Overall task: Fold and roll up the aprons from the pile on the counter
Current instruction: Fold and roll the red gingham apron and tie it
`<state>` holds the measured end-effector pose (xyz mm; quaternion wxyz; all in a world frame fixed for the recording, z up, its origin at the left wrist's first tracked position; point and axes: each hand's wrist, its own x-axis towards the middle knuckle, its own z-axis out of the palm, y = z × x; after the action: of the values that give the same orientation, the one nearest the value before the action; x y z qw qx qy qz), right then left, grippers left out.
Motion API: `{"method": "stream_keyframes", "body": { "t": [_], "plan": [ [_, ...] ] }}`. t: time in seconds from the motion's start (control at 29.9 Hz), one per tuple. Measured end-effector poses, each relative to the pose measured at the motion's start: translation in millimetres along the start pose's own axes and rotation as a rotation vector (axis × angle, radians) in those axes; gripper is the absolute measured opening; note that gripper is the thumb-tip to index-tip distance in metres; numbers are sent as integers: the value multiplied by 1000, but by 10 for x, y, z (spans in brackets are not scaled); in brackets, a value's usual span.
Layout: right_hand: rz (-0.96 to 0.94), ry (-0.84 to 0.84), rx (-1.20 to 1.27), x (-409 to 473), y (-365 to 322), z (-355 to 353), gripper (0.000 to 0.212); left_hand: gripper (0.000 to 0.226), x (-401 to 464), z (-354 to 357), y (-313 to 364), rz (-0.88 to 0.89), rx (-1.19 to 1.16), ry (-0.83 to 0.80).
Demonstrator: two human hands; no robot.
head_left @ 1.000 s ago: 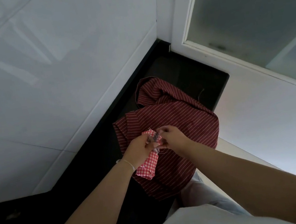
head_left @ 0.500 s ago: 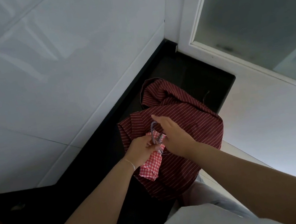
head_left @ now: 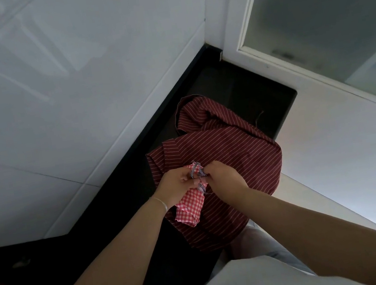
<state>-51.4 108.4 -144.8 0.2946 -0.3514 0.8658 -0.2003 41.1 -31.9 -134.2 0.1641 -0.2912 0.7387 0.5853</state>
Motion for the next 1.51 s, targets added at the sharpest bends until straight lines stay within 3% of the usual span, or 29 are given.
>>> {"method": "stream_keyframes", "body": {
  "t": [0.1,0.27,0.5,0.6,0.77,1.0,1.51],
  "plan": [
    [-26,6,-56,-48,-25,43,26,3,17,-24,-13,-20,-8,0],
    [-73,-58,-36,-116,-11,107,31,6,69,-122,55,-80,-24,-32],
    [-267,-93,-142,-107,15,82,28,18,85,-111,53,29,215,-49],
    [-238,-124,-1,-57,-5,-40,16,21,32,-15,-29,119,353,54],
    [-55,-157,151,110,42,-65,16,9,-69,236,-236,434,581,354],
    [-76,-198,204,209,54,-58,17,18,-62,443,-415,443,435,606],
    [-206,-296,-65,235,-9,-140,21,11,-44,397,-415,400,314,588]
  ]
}}
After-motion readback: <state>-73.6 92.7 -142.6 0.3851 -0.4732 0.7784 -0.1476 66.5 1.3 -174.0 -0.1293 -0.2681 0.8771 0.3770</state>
